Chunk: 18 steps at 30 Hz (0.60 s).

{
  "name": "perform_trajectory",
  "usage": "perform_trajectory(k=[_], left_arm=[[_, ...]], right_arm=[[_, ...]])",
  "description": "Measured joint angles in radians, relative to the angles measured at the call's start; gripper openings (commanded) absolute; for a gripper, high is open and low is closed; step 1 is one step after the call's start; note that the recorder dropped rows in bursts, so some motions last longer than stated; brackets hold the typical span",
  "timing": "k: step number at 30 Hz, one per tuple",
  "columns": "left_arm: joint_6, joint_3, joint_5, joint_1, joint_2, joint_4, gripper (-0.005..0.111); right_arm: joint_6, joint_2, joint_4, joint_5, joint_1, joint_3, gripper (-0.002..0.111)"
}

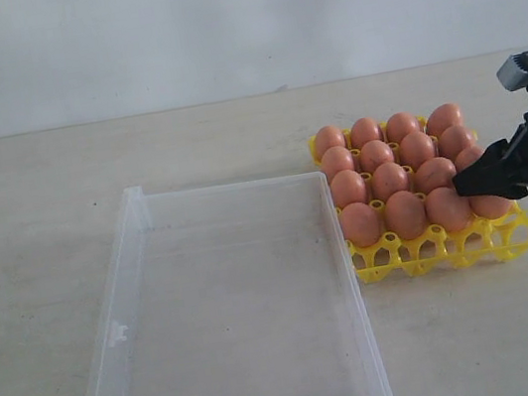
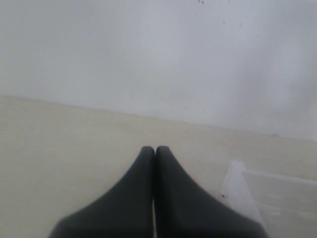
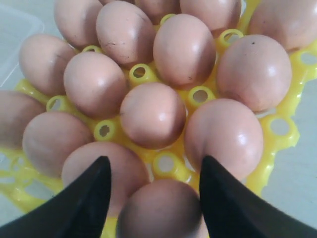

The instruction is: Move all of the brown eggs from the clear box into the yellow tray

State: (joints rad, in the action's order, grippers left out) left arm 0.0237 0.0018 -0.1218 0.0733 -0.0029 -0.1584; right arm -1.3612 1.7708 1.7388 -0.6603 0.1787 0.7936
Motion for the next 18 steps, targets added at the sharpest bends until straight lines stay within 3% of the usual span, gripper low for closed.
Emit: perform_trajectory(k=[14, 16, 18], left_arm=[[-0.004, 0.000, 0.011, 0.000, 0.000, 0.000, -0.004], [-0.004, 0.000, -0.016, 0.000, 0.000, 0.000, -0.004], [-0.004, 0.000, -0.031, 0.000, 0.000, 0.002, -0.004]], right_arm=[[-0.005, -0.099, -0.010, 0.026, 0.000, 0.012, 0.051], [-0.033, -0.109, -0.043, -0.007, 0.000, 0.014, 0.034], [-0.092, -0.133, -0.081, -0.067, 0.000, 0.025, -0.001]])
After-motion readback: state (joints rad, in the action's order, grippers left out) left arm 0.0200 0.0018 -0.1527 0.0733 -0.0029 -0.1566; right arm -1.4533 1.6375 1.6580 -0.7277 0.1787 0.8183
